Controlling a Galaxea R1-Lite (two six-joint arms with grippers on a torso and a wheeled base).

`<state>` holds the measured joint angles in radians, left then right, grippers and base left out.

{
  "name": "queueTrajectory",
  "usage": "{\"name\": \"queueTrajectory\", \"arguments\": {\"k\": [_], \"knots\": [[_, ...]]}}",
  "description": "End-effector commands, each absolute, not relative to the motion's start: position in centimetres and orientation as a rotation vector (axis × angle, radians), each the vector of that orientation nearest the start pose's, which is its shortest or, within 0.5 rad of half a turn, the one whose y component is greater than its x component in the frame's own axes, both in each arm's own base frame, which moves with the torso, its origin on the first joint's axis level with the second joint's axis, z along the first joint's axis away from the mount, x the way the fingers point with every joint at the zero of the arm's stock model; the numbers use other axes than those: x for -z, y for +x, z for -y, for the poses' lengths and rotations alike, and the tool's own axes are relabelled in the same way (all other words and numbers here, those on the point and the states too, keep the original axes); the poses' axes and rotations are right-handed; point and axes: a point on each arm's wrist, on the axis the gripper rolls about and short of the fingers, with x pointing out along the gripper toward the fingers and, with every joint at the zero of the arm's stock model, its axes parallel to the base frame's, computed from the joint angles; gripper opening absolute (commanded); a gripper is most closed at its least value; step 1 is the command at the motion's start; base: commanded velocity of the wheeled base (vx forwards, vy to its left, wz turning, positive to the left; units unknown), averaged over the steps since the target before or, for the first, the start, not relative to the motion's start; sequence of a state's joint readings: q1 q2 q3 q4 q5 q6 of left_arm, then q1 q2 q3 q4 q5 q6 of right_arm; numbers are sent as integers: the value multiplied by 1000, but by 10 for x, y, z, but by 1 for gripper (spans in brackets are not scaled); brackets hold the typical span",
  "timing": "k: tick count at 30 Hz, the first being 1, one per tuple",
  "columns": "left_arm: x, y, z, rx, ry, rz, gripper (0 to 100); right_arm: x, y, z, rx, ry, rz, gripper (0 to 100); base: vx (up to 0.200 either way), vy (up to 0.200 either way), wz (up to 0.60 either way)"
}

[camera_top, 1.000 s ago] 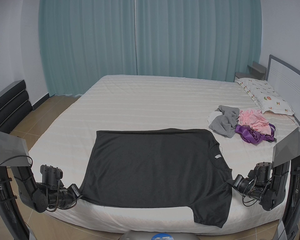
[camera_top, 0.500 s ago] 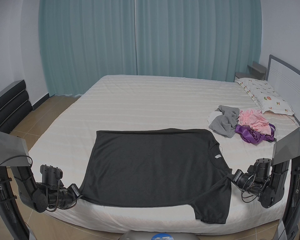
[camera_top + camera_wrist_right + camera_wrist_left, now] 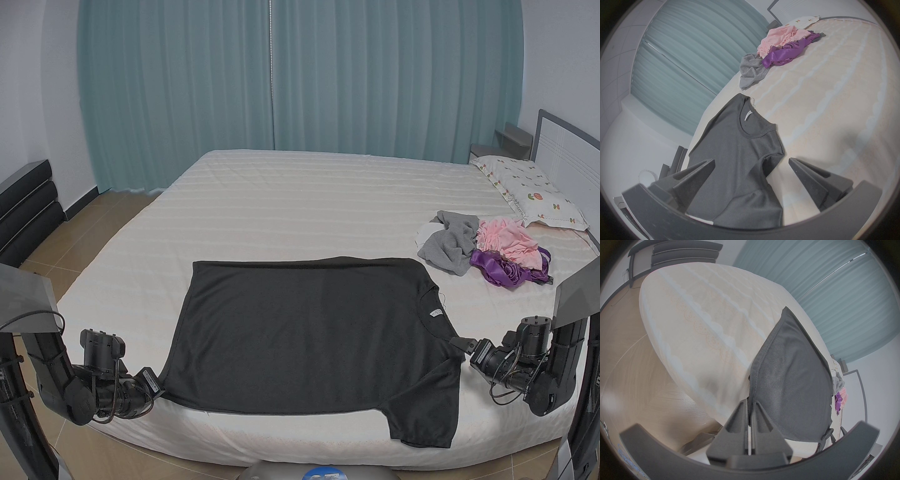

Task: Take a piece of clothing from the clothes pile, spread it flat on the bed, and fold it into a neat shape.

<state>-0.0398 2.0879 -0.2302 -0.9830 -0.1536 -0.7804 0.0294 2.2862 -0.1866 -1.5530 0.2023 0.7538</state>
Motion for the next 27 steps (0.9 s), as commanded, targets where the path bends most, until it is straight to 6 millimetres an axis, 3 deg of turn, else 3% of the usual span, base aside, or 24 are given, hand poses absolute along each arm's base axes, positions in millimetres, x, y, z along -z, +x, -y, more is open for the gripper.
{"name": "queueTrajectory", "arguments": {"k": [1,5,17,27], "knots": [[6,237,13,-169,-777,-900,0,-4,237,-8,-80,791,-617,100,0,0,0],[5,237,13,-170,-776,-897,0,3,216,-9,-191,703,-730,100,0,0,0],[6,237,13,-170,-776,-898,0,27,212,-18,-206,676,-868,100,0,0,0],[6,237,13,-169,-775,-897,0,30,207,-23,-213,673,-928,100,0,0,0]]}}
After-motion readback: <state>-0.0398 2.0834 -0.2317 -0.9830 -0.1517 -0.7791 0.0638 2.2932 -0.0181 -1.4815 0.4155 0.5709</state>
